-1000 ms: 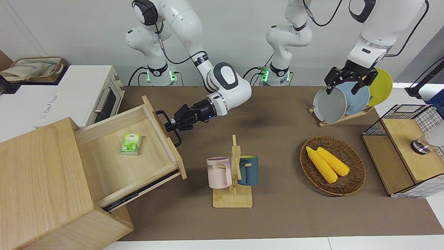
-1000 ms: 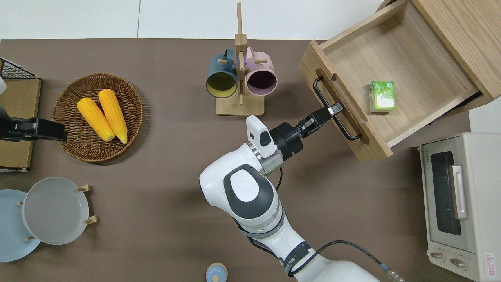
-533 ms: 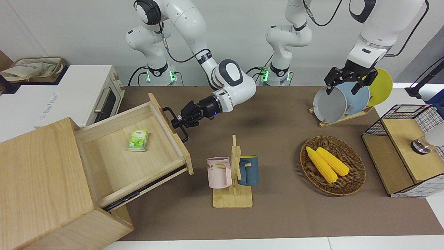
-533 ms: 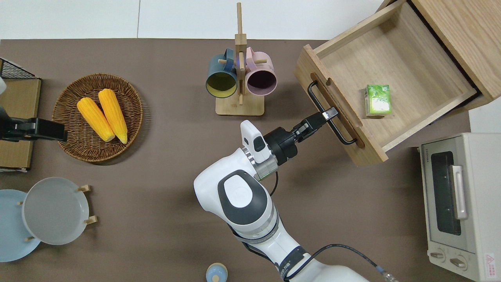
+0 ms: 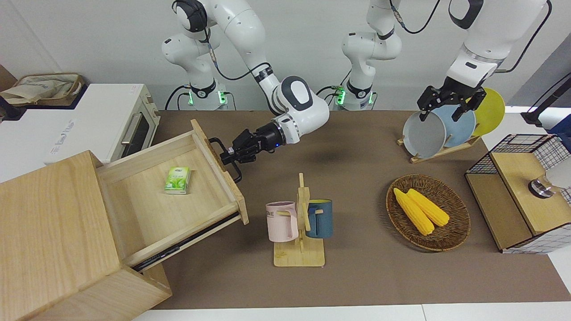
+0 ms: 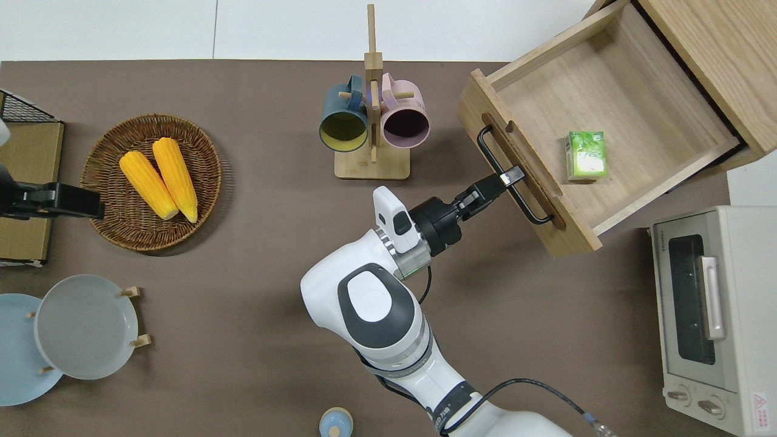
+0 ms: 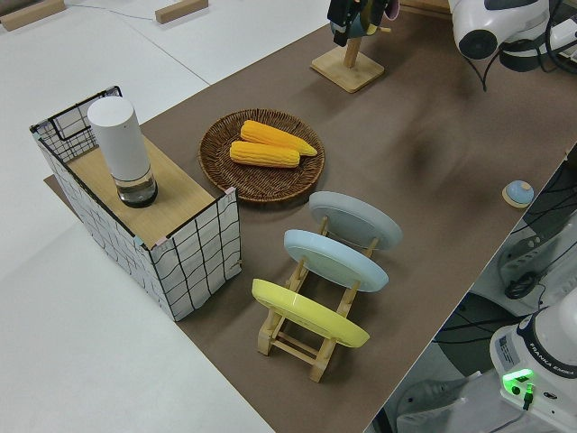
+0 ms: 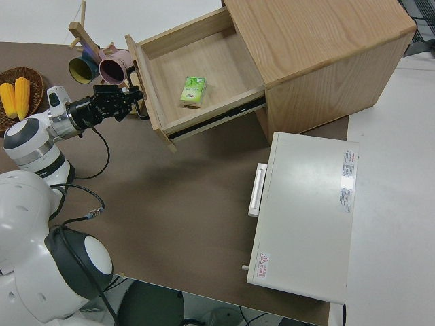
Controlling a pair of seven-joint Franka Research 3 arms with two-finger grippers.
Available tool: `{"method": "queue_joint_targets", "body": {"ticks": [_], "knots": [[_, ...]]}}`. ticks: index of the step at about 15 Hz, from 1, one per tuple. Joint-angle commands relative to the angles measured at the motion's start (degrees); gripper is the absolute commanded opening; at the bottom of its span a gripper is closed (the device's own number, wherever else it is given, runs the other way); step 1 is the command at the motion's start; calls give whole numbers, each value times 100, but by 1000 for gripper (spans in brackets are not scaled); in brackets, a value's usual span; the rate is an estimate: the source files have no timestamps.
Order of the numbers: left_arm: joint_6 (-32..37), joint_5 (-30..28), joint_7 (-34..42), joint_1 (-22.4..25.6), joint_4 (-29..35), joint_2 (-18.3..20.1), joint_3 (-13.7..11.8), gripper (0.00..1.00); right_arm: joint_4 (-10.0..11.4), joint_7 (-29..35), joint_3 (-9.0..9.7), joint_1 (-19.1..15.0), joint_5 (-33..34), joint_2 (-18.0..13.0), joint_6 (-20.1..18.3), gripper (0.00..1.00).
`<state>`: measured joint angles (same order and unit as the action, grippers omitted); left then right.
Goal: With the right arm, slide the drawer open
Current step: 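Open the right gripper and release the drawer handle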
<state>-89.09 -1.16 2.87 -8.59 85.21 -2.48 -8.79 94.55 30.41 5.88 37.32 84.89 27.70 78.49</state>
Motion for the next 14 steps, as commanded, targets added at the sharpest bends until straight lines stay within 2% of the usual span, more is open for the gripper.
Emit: {"method": "queue_joint_targets", "body": {"ticks": [1, 6, 11, 14], "knots": [[-3, 71, 47, -99, -118, -77, -97, 998, -77, -185, 10, 109, -60, -63, -176, 983], [-3, 72, 47, -99, -118, -77, -97, 995, -95, -158, 18, 144, -77, -63, -167, 983], [-3, 63, 47, -99, -118, -77, -97, 995, -568, -27, 18, 179, -884, -72, -167, 985], [-3, 63, 47, -99, -118, -77, -97, 995, -973, -96, 27, 180, -1613, -81, -167, 983]]}}
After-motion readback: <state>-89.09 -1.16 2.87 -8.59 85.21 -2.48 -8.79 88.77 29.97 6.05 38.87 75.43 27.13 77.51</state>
